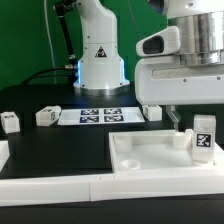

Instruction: Assemble square table

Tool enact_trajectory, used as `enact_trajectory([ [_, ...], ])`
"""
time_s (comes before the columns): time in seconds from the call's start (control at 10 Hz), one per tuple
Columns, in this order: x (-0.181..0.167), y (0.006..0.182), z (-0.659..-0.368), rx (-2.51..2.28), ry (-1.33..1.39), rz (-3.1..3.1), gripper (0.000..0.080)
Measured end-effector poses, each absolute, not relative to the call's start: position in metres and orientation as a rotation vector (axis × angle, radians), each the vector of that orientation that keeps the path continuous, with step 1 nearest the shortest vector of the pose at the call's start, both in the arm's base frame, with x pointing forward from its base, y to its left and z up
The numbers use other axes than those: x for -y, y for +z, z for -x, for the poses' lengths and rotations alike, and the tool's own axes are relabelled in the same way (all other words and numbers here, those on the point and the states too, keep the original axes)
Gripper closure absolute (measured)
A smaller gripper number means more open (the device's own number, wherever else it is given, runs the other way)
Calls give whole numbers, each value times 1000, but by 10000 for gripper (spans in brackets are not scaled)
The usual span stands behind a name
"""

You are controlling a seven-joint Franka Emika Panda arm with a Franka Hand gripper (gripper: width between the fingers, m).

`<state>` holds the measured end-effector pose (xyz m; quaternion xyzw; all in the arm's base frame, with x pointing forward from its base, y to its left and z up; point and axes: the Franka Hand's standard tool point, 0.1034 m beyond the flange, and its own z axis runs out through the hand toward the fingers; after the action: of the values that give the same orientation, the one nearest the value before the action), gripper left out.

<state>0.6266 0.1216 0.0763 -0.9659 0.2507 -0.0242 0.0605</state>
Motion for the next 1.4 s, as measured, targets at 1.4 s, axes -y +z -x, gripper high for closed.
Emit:
enact_trajectory([
  [1.4, -129, 75, -629, -2252, 138, 1834, 506],
])
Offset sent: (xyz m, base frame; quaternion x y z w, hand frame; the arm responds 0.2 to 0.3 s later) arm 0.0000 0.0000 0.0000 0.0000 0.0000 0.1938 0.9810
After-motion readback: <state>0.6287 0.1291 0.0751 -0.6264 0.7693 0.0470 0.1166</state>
